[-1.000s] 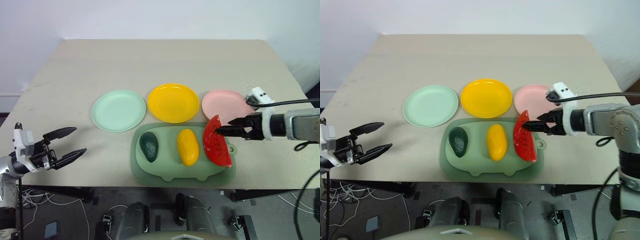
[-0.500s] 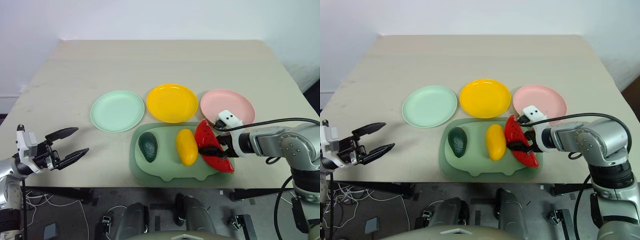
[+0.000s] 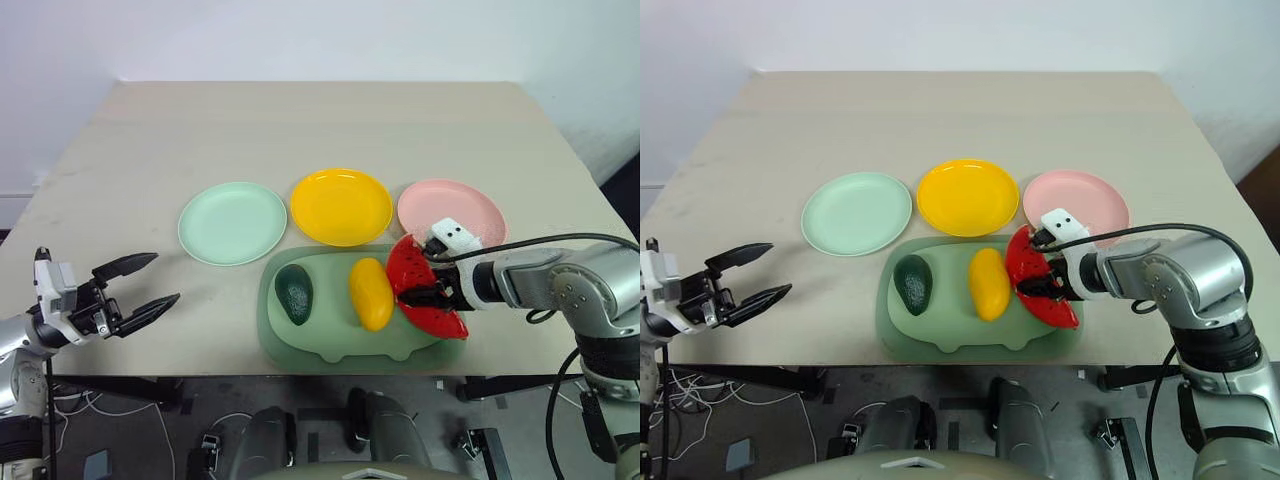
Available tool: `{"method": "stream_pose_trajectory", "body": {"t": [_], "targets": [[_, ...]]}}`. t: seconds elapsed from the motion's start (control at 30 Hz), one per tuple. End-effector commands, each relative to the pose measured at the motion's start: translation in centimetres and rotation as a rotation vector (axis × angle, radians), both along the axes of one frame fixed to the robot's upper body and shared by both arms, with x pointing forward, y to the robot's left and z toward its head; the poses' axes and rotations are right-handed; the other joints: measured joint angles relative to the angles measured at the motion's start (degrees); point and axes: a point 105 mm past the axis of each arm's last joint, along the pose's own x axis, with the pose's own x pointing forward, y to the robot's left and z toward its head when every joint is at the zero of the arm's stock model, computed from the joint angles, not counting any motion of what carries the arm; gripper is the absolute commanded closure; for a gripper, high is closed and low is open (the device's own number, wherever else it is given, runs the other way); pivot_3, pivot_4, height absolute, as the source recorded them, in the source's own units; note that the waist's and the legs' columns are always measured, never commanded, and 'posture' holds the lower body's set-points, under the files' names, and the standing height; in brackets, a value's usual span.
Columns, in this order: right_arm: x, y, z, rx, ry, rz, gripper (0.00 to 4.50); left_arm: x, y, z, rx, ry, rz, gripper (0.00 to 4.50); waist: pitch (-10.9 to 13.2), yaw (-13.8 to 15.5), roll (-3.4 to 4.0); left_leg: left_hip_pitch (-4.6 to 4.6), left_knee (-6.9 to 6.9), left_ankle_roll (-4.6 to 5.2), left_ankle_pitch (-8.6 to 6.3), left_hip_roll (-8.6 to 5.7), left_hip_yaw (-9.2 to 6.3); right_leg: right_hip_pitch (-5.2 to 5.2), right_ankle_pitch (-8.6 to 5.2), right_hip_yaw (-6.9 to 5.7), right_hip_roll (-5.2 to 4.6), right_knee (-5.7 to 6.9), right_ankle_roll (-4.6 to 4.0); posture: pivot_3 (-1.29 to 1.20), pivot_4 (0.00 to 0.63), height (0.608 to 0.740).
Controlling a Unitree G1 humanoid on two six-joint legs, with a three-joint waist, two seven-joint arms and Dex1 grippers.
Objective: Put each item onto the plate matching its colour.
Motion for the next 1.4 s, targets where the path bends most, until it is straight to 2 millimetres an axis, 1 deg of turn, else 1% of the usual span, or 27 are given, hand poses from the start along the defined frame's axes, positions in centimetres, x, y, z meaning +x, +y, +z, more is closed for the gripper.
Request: {"method": "stream_pose_trajectory", "body": {"t": [0.03,0.13,0.2,0.27,0.33,0.43,0.5,0.6,0.67,0.7,0.73,0.77,0.83,0.93,0.97,1.0,1.03,1.07,1.1,1.13,1.2,1.33,1.4], "targets": [[1.4,-1.4,3.8,0.051,-0.101,-0.043,1.47,0.1,0.0,0.5,0.017,-0.03,-0.001,0.0,0.0,-0.1,0.01,-0.02,0.0,0.0,0.0,0.0,0.0,-0.01,0.0,0.0,0.0,-0.01,0.0,0.0,0.15,0.733],[3.3,-2.8,6.0,0.068,-0.182,-0.116,1.47,0.1,0.1,0.5,0.018,-0.029,0.002,0.0,0.0,-0.3,0.01,-0.03,0.0,0.03,-0.02,-0.01,0.01,-0.01,0.0,-0.01,-0.01,-0.03,0.01,0.0,0.15,0.733],[4.6,-4.0,6.5,0.055,-0.223,-0.173,1.47,0.2,0.0,0.5,0.017,-0.029,0.003,0.0,0.0,-0.3,0.01,-0.03,-0.01,0.03,-0.02,-0.02,0.02,-0.02,0.01,0.0,-0.01,-0.04,0.01,0.0,0.15,0.733],[5.9,-5.4,6.2,0.031,-0.236,-0.251,1.47,0.3,0.0,0.5,0.016,-0.03,0.002,0.0,0.0,-0.4,0.01,-0.02,-0.02,0.03,-0.02,-0.02,0.03,-0.02,0.01,-0.01,0.0,-0.03,0.01,0.0,0.15,0.733],[7.2,-6.8,5.4,-0.01,-0.253,-0.314,1.47,0.3,-0.1,0.5,0.015,-0.032,0.002,0.0,0.0,-0.3,0.01,-0.02,-0.02,0.03,-0.02,-0.04,0.06,-0.02,0.01,0.0,-0.01,-0.02,0.01,0.0,0.15,0.733],[8.6,-8.1,4.5,-0.043,-0.272,-0.371,1.47,0.3,-0.2,0.6,0.015,-0.034,0.001,0.0,0.0,-0.4,0.02,-0.04,-0.02,0.03,-0.02,-0.05,0.08,-0.03,0.01,0.0,-0.01,-0.03,0.02,0.0,0.15,0.733],[9.3,-8.7,4.0,-0.057,-0.276,-0.396,1.47,0.3,-0.2,0.5,0.014,-0.034,0.002,0.0,0.0,-0.4,0.04,-0.03,-0.02,0.03,-0.02,-0.05,0.1,-0.04,0.01,0.0,-0.01,-0.02,0.02,0.0,0.15,0.733],[10.0,-8.9,3.6,-0.058,-0.284,-0.398,1.47,0.3,-0.2,0.5,0.014,-0.034,0.003,0.0,0.1,-0.5,0.1,-0.04,-0.02,0.03,-0.02,-0.05,0.11,-0.05,0.01,0.0,0.0,0.0,0.02,0.0,0.15,0.733],[10.3,-9.0,3.5,-0.06,-0.29,-0.393,0.75,0.3,-0.3,0.4,0.014,-0.033,0.001,0.0,0.1,-0.5,0.11,-0.04,-0.03,0.03,-0.01,-0.04,0.11,-0.06,0.02,0.0,0.0,0.0,0.02,0.0,0.15,0.733],[10.3,-9.0,3.7,-0.055,-0.293,-0.382,0.59,0.4,-0.4,0.4,0.013,-0.033,0.001,0.0,0.1,-0.5,0.12,-0.03,-0.03,0.03,-0.02,-0.04,0.1,-0.06,0.02,0.0,0.0,0.0,0.02,0.0,0.15,0.733],[10.3,-8.9,4.0,-0.049,-0.298,-0.371,0.2,0.3,-0.4,0.4,0.013,-0.033,0.0,0.0,0.1,-0.5,0.12,-0.04,-0.03,0.03,-0.02,-0.04,0.11,-0.06,0.02,0.0,-0.01,0.0,0.02,0.0,0.15,0.733],[10.3,-8.9,4.5,-0.043,-0.311,-0.351,0.01,0.3,-0.4,0.4,0.013,-0.033,0.0,0.0,0.1,-0.5,0.12,-0.04,-0.03,0.03,-0.02,-0.03,0.11,-0.06,0.02,0.0,-0.01,0.0,0.02,0.0,0.15,0.733],[10.1,-8.9,5.7,-0.042,-0.34,-0.314,0.01,0.3,-0.5,0.4,0.013,-0.033,-0.001,0.0,0.1,-0.5,0.12,-0.04,-0.03,0.03,-0.02,-0.02,0.1,-0.06,0.02,0.0,-0.01,0.0,0.02,0.0,0.15,0.733],[9.0,-8.8,7.9,-0.062,-0.386,-0.181,0.01,0.3,-0.4,0.5,0.015,-0.034,0.001,0.0,0.2,-0.2,0.27,-0.08,-0.02,0.04,-0.02,-0.03,0.07,-0.08,0.02,0.0,-0.04,0.0,0.03,0.0,0.15,0.733],[8.5,-8.5,9.1,-0.072,-0.433,-0.105,0.01,0.4,-0.4,0.5,0.016,-0.034,0.002,0.0,0.2,-0.2,0.31,-0.12,-0.02,0.04,-0.02,-0.04,0.05,-0.1,0.02,-0.01,-0.06,-0.01,0.03,0.0,0.15,0.733],[8.1,-8.3,9.9,-0.081,-0.464,-0.053,0.01,0.4,-0.3,0.5,0.017,-0.034,0.002,0.0,0.2,-0.2,0.33,-0.19,-0.02,0.05,-0.03,-0.05,0.05,-0.15,0.02,-0.01,-0.07,-0.01,0.03,0.0,0.15,0.733],[7.6,-7.4,11.1,-0.069,-0.512,0.032,0.01,0.4,-0.3,0.6,0.019,-0.036,0.002,0.0,0.2,-0.3,0.33,-0.33,-0.01,0.05,-0.02,-0.05,0.06,-0.29,0.03,0.0,-0.07,0.01,0.04,0.0,0.15,0.733],[7.1,-6.8,11.9,-0.062,-0.543,0.091,0.01,0.4,-0.2,0.6,0.021,-0.038,0.002,0.0,0.2,-0.4,0.33,-0.4,0.01,0.05,-0.02,-0.05,0.07,-0.37,0.03,0.0,-0.05,0.02,0.04,0.0,0.15,0.733],[6.6,-6.0,12.4,-0.061,-0.571,0.166,0.01,0.4,-0.2,0.7,0.02,-0.04,0.002,0.0,0.2,-0.6,0.34,-0.44,0.01,0.04,-0.02,-0.05,0.07,-0.4,0.03,-0.01,-0.01,0.02,0.04,0.0,0.15,0.733],[5.7,-4.8,12.9,-0.043,-0.613,0.273,0.01,0.5,-0.2,0.7,0.02,-0.041,0.0,0.0,0.2,-0.7,0.34,-0.43,0.01,0.04,-0.02,-0.05,0.1,-0.41,0.03,-0.01,0.03,0.02,0.04,0.0,0.15,0.733],[3.9,-2.5,12.5,-0.043,-0.665,0.512,0.01,0.7,-0.4,0.8,0.02,-0.044,-0.008,0.0,0.2,-0.7,0.34,-0.41,0.01,0.02,-0.01,-0.04,0.1,-0.4,0.03,-0.01,0.08,0.02,0.03,0.0,0.15,0.733],[1.9,-0.2,10.4,-0.102,-0.662,0.784,0.01,1.0,-0.7,1.0,0.023,-0.054,-0.021,0.0,0.2,-0.4,0.34,-0.4,0.03,-0.01,0.01,-0.04,0.1,-0.37,0.04,-0.04,0.02,0.04,0.04,0.0,0.15,0.733],[1.4,0.4,9.6,-0.138,-0.663,0.876,0.01,1.0,-0.8,1.0,0.025,-0.057,-0.028,0.0,0.2,-0.3,0.34,-0.42,0.08,-0.01,0.01,-0.05,0.1,-0.36,0.05,-0.04,-0.03,0.04,0.05,0.0,0.15,0.733]]}}
